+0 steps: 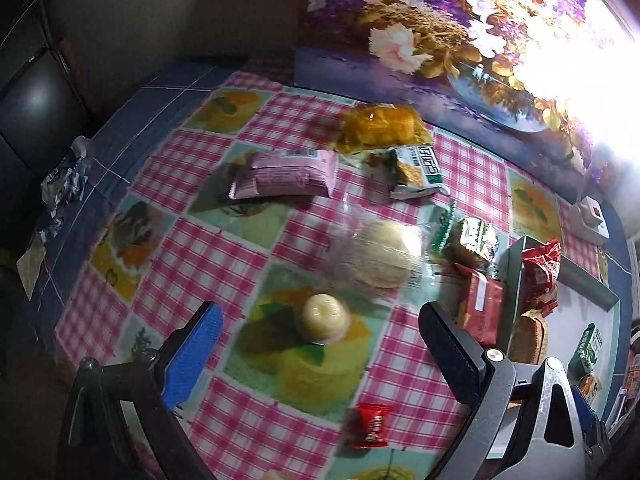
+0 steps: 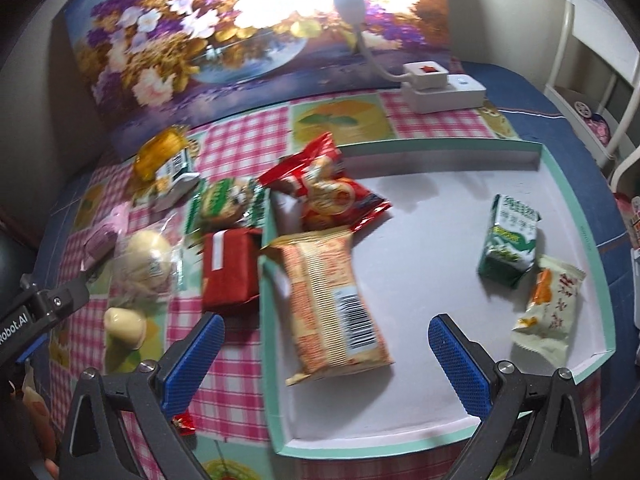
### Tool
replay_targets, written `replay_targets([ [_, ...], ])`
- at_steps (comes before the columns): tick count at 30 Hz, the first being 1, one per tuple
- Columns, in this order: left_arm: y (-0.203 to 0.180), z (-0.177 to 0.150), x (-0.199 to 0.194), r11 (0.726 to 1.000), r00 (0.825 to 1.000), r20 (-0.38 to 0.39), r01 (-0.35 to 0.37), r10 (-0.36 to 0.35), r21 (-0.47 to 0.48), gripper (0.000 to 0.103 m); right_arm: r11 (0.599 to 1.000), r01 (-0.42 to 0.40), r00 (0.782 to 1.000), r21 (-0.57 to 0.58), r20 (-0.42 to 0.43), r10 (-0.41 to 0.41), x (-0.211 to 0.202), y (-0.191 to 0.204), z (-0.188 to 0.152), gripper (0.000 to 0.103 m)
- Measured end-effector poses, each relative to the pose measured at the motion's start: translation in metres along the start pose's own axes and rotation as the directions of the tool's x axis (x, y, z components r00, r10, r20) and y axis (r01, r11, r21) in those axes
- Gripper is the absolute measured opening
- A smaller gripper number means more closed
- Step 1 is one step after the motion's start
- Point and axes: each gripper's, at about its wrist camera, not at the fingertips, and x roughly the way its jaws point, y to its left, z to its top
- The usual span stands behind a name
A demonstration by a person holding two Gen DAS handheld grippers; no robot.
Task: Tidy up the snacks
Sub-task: 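Withdraw both open tools from the tray back over the snacks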
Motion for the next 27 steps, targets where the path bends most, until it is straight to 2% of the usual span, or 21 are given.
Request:
replay_targets([
  [10,0.025,-0.008,-0.003,1.000,1.000,0.021,-0.012,0.012,0.012,0.099,0.995,-0.090,0.995,-0.040,0.027,0.092,-0.002,0.023,-0.009,0.103],
  [14,0.037,-0.015,0.007,1.000,1.000,0.003,-0.021,0.021,-0.003,0.099,0.996,-0.090,0.995,-0.030,0.028,0.091,-0.001,0.027,-0.011,0.103],
  [21,0.053,-0.020,0.014,0.998,1.000,-0.010,-0.005,0.004,-0.056,0.099,0.994,-0.103,0.995,-0.034,-0.023,0.102,0.006,0.032,-0.017,0.103],
  [27,0.053,-0.032,0.025,1.000,0.998,-0.058,-0.006,0.004,-0.022,0.099,0.991,-0.120,0.992,-0.057,-0.046,0.117,0.007,0.038,-0.023,0.103],
])
